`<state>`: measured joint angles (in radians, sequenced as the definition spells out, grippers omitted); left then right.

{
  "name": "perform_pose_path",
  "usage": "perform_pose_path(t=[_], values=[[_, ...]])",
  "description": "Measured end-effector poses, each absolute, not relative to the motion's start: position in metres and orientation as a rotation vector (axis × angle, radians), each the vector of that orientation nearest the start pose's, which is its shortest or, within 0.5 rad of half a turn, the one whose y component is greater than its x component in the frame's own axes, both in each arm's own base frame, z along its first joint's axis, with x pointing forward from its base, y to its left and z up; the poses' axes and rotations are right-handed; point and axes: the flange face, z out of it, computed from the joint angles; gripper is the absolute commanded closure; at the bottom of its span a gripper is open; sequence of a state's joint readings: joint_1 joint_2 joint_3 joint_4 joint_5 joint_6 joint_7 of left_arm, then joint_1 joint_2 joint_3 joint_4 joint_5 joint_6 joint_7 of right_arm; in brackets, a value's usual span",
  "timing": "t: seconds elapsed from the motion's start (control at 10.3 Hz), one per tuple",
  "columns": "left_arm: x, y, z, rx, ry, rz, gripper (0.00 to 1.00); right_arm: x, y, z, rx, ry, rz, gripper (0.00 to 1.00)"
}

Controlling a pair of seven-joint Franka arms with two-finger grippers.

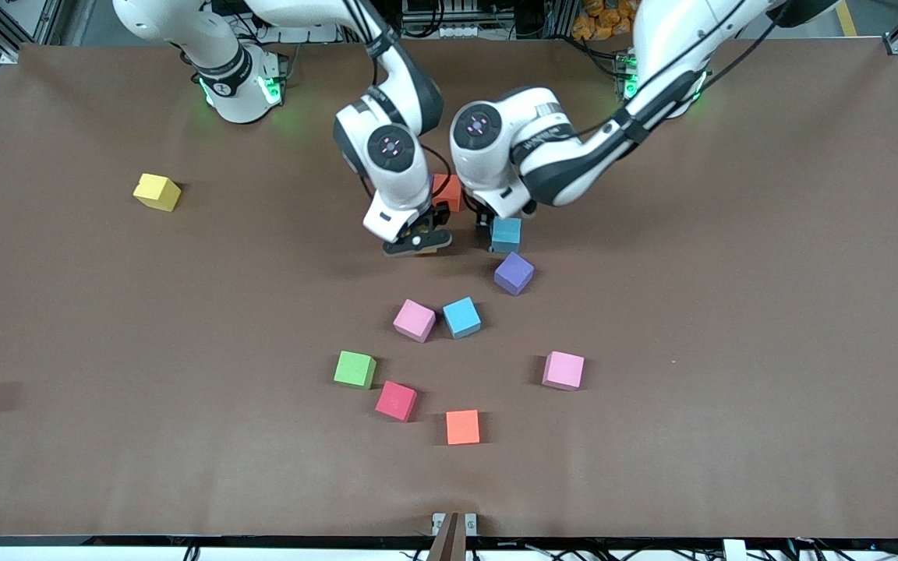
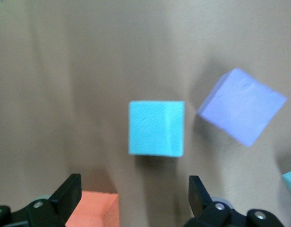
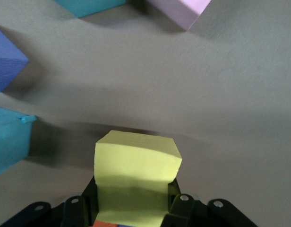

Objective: Form number 2 with 11 blocks

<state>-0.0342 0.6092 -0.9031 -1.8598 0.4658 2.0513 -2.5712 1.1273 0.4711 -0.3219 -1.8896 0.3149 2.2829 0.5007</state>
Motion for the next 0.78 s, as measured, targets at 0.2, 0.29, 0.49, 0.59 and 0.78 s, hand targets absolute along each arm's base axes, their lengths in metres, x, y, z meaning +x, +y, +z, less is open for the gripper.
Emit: perform_pose_path(t=[0.2, 0.29, 0.49, 0.59, 0.78], values=[[0.45, -0.423, 0.288, -2.342, -1.882, 0.095, 0.0, 0.408, 0.481, 0.268, -3.094, 0.013, 0.131, 1.0], [0.467, -0.408, 0.291, -2.384, -1.847, 0.1, 0.0, 0.404, 0.487, 0.27, -3.091, 0.088, 0.128, 1.0], [0.49, -0.392, 0.3, -2.451, -1.803, 0.099, 0.0, 0.391, 0.5, 0.273, -3.086, 0.147, 0.123, 1.0], [0.498, -0.389, 0.305, -2.501, -1.757, 0.096, 0.0, 0.384, 0.505, 0.273, -3.085, 0.146, 0.121, 1.0], [0.512, -0.383, 0.303, -2.596, -1.645, 0.095, 0.0, 0.377, 0.51, 0.272, -3.083, 0.132, 0.112, 1.0]])
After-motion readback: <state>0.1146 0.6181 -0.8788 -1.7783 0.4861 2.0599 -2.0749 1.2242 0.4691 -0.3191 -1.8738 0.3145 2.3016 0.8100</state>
